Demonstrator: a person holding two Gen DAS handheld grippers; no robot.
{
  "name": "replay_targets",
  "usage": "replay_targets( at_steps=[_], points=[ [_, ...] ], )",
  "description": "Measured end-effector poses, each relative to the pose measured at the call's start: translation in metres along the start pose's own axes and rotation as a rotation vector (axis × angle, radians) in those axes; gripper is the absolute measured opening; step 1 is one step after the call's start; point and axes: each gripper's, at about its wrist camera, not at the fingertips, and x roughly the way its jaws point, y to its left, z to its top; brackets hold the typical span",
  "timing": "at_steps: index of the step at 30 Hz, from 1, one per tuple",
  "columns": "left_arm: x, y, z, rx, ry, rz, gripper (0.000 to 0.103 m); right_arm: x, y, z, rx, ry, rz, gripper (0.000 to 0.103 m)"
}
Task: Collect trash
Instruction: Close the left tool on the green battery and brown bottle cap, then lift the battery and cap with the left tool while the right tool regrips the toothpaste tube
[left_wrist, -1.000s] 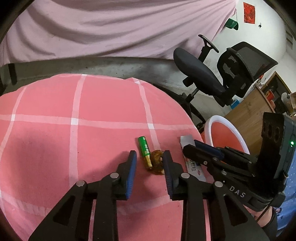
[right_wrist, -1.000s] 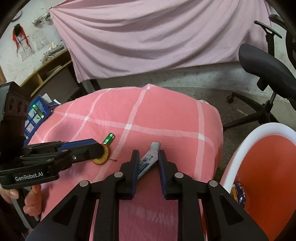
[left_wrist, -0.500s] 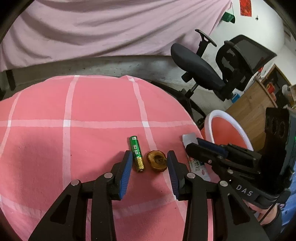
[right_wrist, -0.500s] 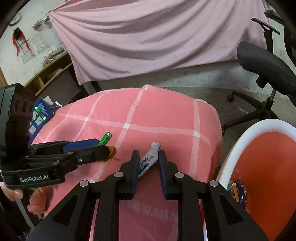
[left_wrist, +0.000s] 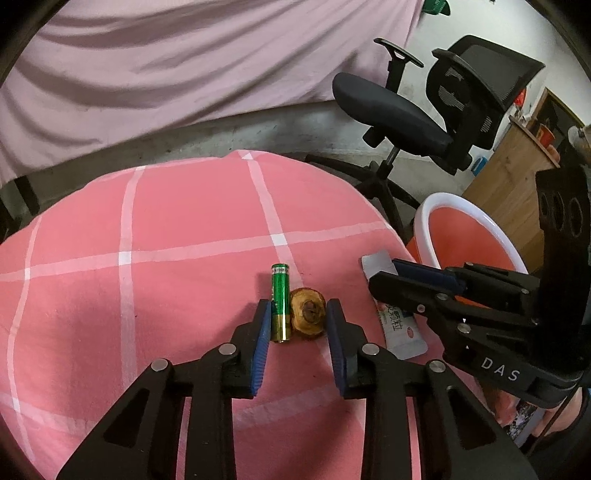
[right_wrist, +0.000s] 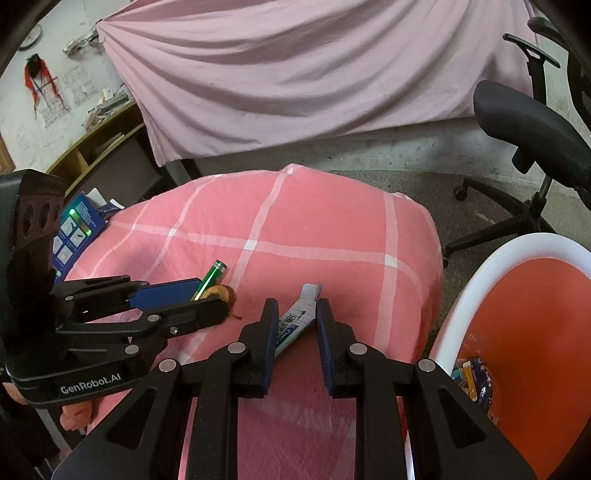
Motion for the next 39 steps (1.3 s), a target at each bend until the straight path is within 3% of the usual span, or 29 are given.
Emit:
replay_targets(
  at_steps=[2,3,7,20,26,33,39],
  points=[
    [0.000,-0.001,-0.001,0.009,0.003,-0.019,0.020,-0.001,0.000,-0.001,0.000,0.001,0.002,0.019],
    [0.000,-0.003,-0.003,0.022,0.007,-0.042,0.013,-0.001,-0.001,-0.002,0.001,0.000,0.005,0.019],
    [0.004,-0.009,-0.003,0.056,0.006,-0.011,0.012,-0.001,-0.002,-0.002,0.008,-0.001,0.012,0.019],
    [-0.010,0.002,-0.011,-0.013,-0.030,-0.010,0.012,-0.008,0.002,-0.011,-0.015,-0.008,0.014,0.020],
    [-0.033,0.003,-0.017,-0.058,-0.102,0.033,0.012,-0.012,0.014,-0.018,-0.034,-0.061,-0.002,0.008],
    [-0.055,-0.011,-0.034,-0.053,-0.181,0.057,0.012,-0.032,0.022,-0.030,-0.041,-0.131,0.011,0.005],
    [-0.080,-0.035,-0.045,0.001,-0.306,0.060,0.012,-0.064,0.024,-0.038,-0.036,-0.259,0.007,0.005]
  ],
)
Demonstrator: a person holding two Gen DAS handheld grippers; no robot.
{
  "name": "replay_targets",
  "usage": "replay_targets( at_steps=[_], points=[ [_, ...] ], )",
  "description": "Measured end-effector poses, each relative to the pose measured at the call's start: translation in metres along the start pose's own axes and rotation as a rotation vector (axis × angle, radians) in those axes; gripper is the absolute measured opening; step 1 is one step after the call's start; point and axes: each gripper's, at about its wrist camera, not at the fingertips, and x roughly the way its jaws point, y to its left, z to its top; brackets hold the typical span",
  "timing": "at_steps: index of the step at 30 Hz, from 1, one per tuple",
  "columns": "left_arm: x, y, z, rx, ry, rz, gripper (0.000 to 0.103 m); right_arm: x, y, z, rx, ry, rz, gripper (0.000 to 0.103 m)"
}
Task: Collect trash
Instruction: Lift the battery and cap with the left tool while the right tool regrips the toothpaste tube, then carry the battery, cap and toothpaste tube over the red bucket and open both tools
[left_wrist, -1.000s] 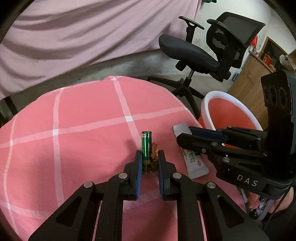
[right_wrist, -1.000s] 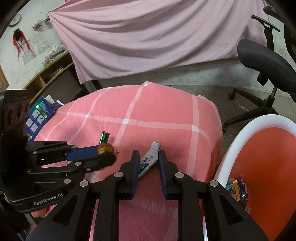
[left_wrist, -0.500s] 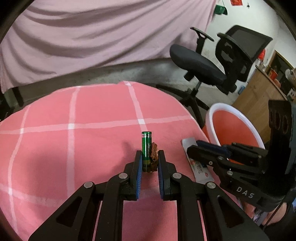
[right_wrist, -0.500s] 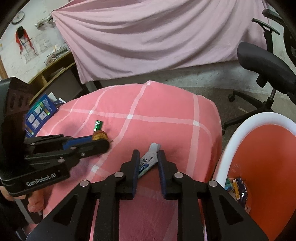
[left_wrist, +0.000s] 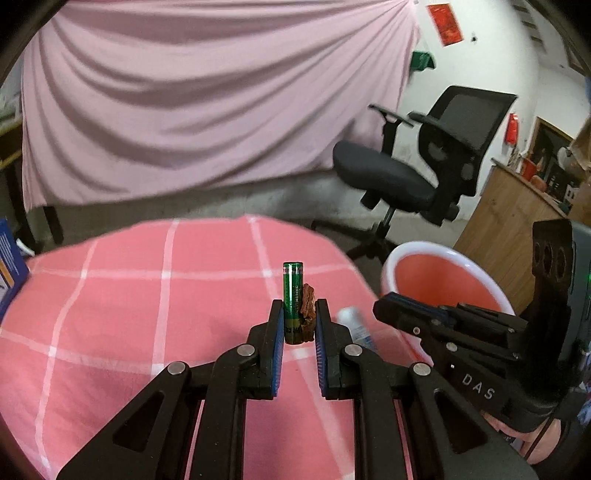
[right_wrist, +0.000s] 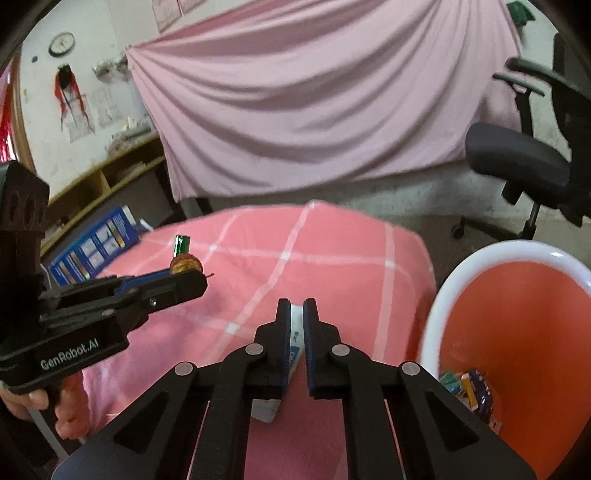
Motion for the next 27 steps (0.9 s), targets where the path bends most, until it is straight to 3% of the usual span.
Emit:
replay_targets(
  at_steps=[3,6,10,14,16,18,22,27],
  points=[
    [-0.005,-0.010,-0.002,0.021,-0.020,0.008,0.012,-0.011,-0.004,0.006,0.010,-0.045,0.011,0.005],
    [-0.001,-0.014,-0.006,0.034,0.022,0.034,0.012,-0.005,-0.013,0.005,0.066,0.016,0.051,0.005],
    [0.002,-0.011,-0.013,0.026,0.086,0.073,0.012,0.006,-0.012,-0.002,0.041,0.096,0.041,0.008],
    [0.003,-0.006,-0.018,0.001,0.134,0.094,0.012,0.020,-0.006,-0.008,0.045,0.160,0.059,0.034],
    [0.004,-0.006,-0.018,-0.005,0.146,0.097,0.012,0.022,-0.003,-0.008,0.040,0.171,0.065,0.036],
    [0.003,-0.004,-0.019,-0.010,0.152,0.103,0.012,0.025,0.002,-0.009,0.028,0.185,0.060,0.045],
    [0.000,0.000,-0.021,-0.032,0.163,0.106,0.012,0.028,0.009,-0.012,-0.037,0.207,0.004,0.044],
    [-0.007,0.005,-0.021,-0.045,0.162,0.119,0.012,0.029,0.016,-0.016,-0.111,0.213,-0.063,0.028]
  ],
)
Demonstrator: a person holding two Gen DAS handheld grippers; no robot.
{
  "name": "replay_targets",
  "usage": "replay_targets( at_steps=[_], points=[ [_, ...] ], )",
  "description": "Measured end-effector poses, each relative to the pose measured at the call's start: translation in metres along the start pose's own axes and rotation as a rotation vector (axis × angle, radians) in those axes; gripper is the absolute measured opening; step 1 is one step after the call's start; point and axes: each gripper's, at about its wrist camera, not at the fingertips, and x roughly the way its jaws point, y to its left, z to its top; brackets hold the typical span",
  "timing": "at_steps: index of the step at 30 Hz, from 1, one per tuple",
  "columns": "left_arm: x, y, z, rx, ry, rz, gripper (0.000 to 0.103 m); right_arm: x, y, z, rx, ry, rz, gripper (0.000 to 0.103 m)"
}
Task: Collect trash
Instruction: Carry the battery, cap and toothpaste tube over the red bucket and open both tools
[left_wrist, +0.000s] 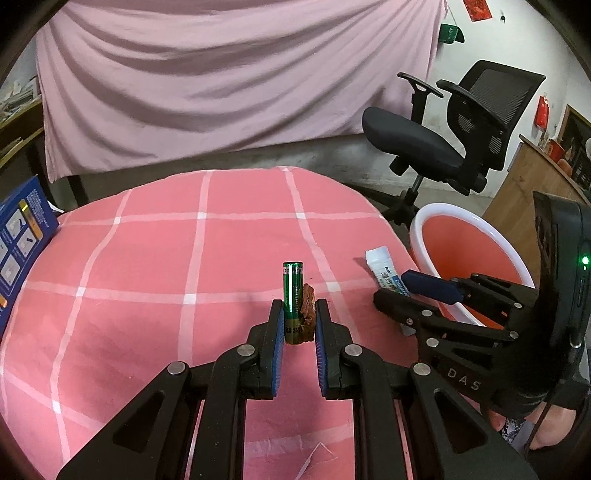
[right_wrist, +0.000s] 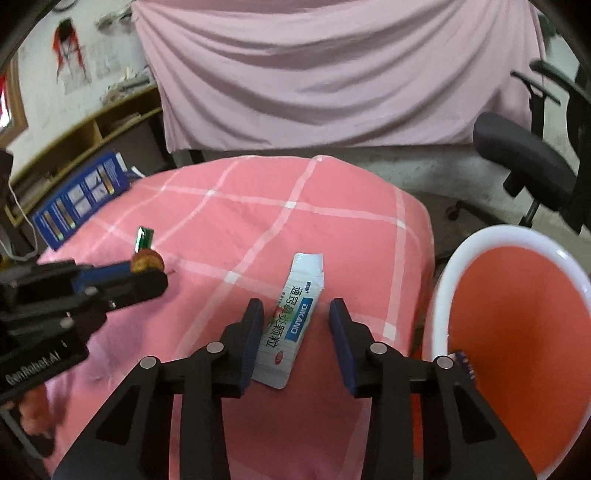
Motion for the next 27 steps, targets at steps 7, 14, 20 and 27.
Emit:
replay_targets(
  at_steps=[7,14,20,27],
  points=[
    [-0.008,-0.008,0.001,0.003,-0.021,0.012,0.012,-0.012,-0.012,0.000,0.040,-0.045,0.025,0.017],
    [-0.029,-0.028,0.015,0.010,-0.143,-0.031,0.012,-0.074,-0.035,0.002,0.110,-0.365,0.016,0.017],
    [-0.064,-0.065,0.029,0.088,-0.367,-0.113,0.012,-0.140,-0.050,-0.011,0.105,-0.670,-0.070,0.017],
    [-0.088,-0.111,0.040,0.189,-0.533,-0.205,0.012,-0.190,-0.069,-0.029,0.132,-0.904,-0.192,0.017]
  ],
)
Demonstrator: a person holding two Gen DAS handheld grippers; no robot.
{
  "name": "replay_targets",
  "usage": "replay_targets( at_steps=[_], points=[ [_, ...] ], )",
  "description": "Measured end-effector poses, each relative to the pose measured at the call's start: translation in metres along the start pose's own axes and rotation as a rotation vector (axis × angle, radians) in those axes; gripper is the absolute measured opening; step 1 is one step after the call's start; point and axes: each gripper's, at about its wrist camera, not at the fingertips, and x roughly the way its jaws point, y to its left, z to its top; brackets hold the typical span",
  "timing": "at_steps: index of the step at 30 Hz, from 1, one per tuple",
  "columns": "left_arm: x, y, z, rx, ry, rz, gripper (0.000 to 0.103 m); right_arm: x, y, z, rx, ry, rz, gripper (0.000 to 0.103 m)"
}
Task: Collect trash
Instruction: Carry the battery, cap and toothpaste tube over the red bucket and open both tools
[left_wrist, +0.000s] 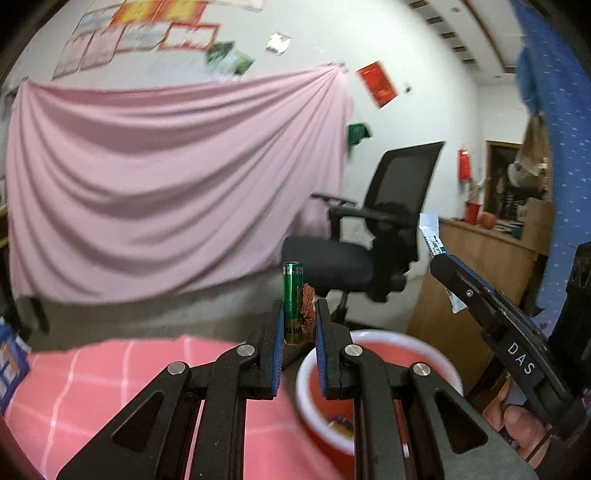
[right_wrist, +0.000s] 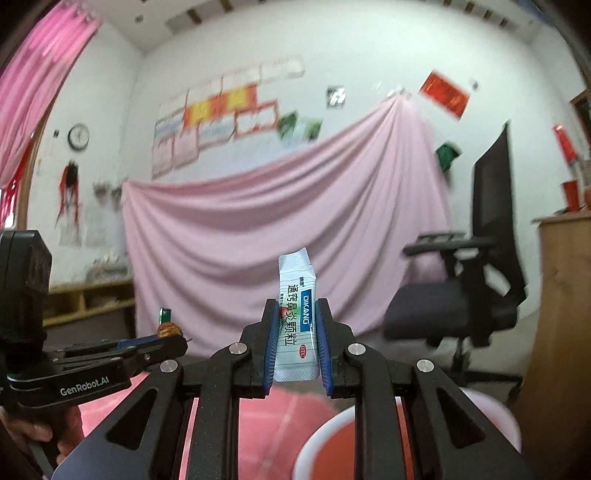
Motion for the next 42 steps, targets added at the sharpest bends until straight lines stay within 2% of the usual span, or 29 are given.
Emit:
replay_targets(
  at_steps=[5,10,18,31,40,42],
  points=[
    [0.015,-0.030,0.009,0.065,-0.028,-0.051,0.012,-0.005,-0.021,0.002,0.030,-0.025,-0.066,0.018],
    [0.040,-0.047,0.007,0.059,0.012,-0.114,0.012,-0.006,-0.048,0.004,0.099,0.003,-0.121,0.018],
    [0.061,-0.076,0.003,0.077,0.061,-0.162,0.012,-0.008,-0.069,-0.002,0.126,0.064,-0.177,0.018],
    [0.086,-0.071,-0.012,0.025,0.176,-0.186,0.012,0.001,-0.093,-0.016,0.175,0.178,-0.220,0.020],
    [0.103,-0.065,-0.016,-0.016,0.279,-0.194,0.014,0.026,-0.100,-0.037,0.199,0.364,-0.243,0.021],
    [0.105,-0.064,-0.016,-0.020,0.287,-0.189,0.014,0.028,-0.101,-0.039,0.203,0.380,-0.244,0.028]
  ],
)
